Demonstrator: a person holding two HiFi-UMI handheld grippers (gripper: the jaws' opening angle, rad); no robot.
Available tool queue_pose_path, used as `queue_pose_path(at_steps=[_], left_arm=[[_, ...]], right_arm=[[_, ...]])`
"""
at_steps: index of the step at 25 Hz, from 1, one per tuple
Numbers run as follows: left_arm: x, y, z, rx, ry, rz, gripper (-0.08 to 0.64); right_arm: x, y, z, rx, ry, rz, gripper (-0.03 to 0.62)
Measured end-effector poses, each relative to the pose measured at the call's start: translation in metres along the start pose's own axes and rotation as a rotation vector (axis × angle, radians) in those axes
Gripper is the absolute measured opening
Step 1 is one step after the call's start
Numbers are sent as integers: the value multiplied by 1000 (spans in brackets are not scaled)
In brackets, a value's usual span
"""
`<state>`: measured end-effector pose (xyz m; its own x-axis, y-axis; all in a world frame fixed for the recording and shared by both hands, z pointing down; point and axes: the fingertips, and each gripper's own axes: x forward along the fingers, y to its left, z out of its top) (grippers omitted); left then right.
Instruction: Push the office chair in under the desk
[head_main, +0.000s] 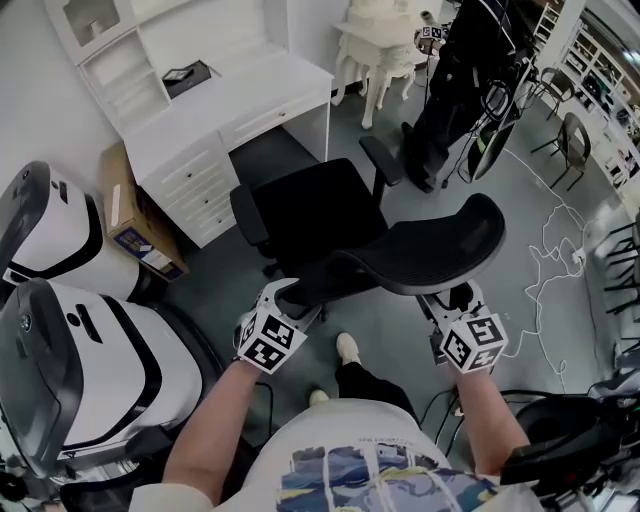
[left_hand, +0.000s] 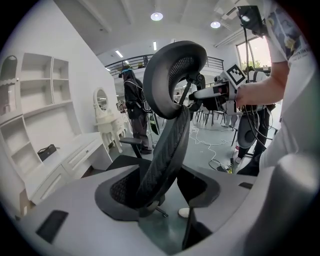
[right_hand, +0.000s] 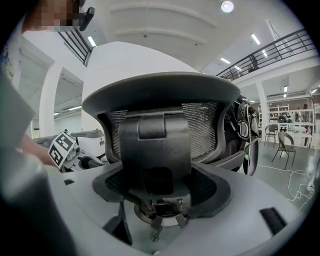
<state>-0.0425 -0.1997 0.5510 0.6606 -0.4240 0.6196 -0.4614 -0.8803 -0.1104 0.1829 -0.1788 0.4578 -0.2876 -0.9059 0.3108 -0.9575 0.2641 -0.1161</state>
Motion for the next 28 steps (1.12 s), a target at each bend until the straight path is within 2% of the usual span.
queue_pose_path(at_steps=[13,21,28], left_arm=[[45,35,26,-35,50,33,242],[57,70,28,-62,88,64,242],[70,100,32,-75,85,94,244]], right_arm=[[57,-49,22,-8,1,47,337],[97,-54,32,-22,6,75,337],[130,-60,44,-32,0,97,339]])
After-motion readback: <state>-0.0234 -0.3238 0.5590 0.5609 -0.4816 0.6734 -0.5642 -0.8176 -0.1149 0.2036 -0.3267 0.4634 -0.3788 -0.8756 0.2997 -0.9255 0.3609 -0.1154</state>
